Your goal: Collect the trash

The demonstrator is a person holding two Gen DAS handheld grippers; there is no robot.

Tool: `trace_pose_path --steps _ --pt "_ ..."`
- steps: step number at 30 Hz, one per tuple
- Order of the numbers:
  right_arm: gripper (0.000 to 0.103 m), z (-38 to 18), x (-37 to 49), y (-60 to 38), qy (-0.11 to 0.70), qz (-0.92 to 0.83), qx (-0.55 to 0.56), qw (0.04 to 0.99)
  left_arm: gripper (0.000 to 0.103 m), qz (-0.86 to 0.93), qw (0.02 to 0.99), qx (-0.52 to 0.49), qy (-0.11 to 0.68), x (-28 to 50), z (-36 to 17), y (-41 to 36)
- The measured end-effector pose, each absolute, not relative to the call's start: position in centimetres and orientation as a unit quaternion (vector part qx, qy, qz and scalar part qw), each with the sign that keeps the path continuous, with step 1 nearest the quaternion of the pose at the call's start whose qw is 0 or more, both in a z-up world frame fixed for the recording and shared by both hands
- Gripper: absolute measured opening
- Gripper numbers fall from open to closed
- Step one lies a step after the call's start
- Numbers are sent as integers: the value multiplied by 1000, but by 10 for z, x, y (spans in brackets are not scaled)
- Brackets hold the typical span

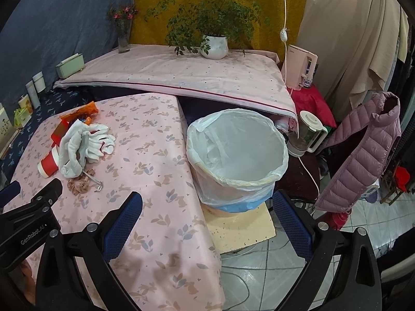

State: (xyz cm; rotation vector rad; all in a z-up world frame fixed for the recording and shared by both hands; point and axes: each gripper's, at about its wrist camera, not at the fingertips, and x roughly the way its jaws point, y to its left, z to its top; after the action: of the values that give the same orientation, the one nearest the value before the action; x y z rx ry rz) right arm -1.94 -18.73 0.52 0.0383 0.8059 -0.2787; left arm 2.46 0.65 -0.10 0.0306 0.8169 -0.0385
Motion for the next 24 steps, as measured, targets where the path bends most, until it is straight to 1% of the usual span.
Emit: trace_pose_path --steps 24 --pt "96 7 -14 -194 388 -140 20 911 95 -22 919 14 392 29 -1 2"
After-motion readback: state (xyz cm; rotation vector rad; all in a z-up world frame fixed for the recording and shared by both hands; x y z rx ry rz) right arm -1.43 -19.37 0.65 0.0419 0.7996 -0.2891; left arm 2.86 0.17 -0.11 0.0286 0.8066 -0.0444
